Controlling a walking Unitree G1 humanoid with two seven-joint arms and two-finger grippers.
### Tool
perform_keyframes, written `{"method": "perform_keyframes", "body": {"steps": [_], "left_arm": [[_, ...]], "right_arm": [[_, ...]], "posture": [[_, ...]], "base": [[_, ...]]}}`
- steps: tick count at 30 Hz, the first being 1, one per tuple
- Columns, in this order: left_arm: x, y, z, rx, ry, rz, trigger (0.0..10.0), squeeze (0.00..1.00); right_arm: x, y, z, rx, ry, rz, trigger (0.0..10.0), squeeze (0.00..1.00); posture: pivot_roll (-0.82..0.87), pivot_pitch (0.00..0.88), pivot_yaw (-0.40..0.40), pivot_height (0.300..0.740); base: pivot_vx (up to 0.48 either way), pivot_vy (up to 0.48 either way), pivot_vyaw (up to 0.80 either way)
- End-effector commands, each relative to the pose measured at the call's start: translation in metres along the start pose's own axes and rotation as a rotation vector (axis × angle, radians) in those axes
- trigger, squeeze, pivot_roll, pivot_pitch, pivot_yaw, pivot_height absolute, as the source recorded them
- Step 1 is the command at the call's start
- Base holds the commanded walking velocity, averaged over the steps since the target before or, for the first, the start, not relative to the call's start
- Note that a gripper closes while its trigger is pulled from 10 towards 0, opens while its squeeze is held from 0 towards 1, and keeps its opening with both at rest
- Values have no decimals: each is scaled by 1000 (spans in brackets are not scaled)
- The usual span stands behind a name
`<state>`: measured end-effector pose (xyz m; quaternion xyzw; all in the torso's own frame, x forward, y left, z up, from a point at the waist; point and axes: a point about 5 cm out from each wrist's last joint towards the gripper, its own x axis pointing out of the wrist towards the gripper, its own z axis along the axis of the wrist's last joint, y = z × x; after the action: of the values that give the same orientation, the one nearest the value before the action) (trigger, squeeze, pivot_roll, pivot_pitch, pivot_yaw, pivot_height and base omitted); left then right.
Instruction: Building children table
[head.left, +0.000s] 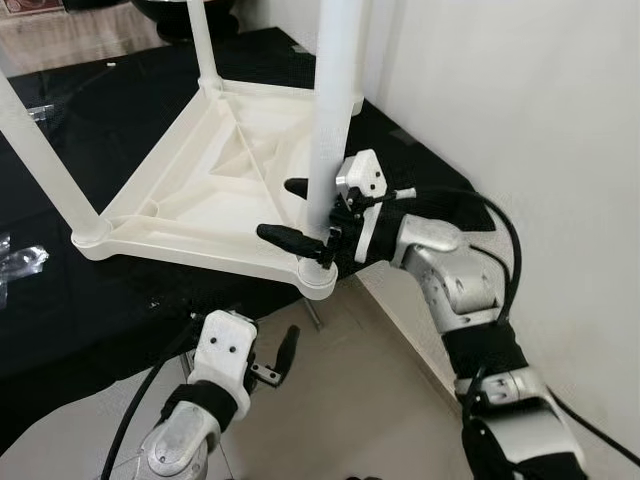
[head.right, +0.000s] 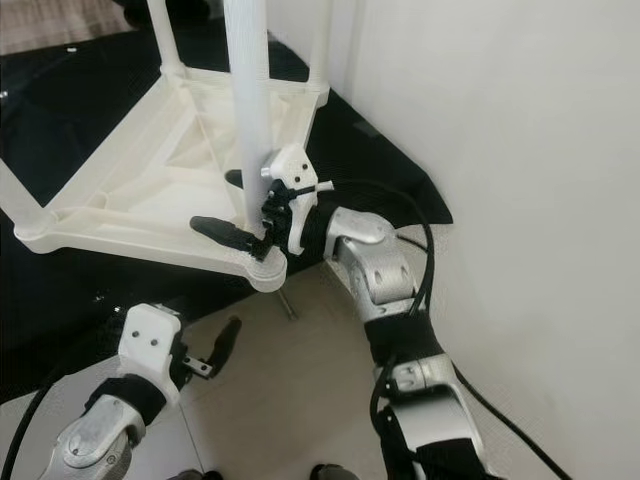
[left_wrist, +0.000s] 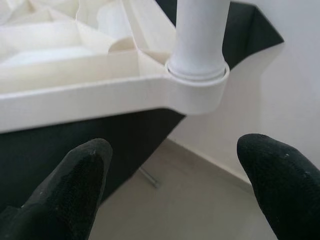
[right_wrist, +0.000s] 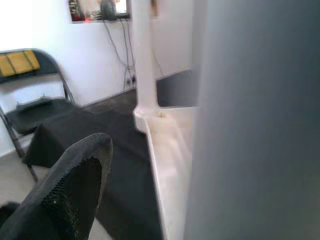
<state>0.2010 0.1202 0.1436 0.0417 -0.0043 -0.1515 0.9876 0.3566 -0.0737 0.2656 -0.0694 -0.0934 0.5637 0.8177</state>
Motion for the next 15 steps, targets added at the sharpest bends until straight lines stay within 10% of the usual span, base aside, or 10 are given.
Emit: {"method": "perform_keyframes", "body": {"steps": [1,3,4,15], "left_arm": [[-5,-3,0,-4,17,-7,10000,0],[-8,-4,1,-7,21,-8,10000,0],[-10,-4,1,-8,24,-8,10000,0],[-13,-6,3,-15,32,-9,10000,0]], "right_arm": [[0,-5,-2,9,-7,16,10000,0],[1,-10,1,17,-18,46,9804,0],[1,-12,2,24,-29,58,0,0],[-4,-12,1,24,-85,-50,0,0]], "posture": [[48,265,-59,740],[52,274,-58,740],[52,282,-57,740],[41,289,-61,740]], "base": [[0,0,0],[0,0,0],[0,0,0],[0,0,0]]}}
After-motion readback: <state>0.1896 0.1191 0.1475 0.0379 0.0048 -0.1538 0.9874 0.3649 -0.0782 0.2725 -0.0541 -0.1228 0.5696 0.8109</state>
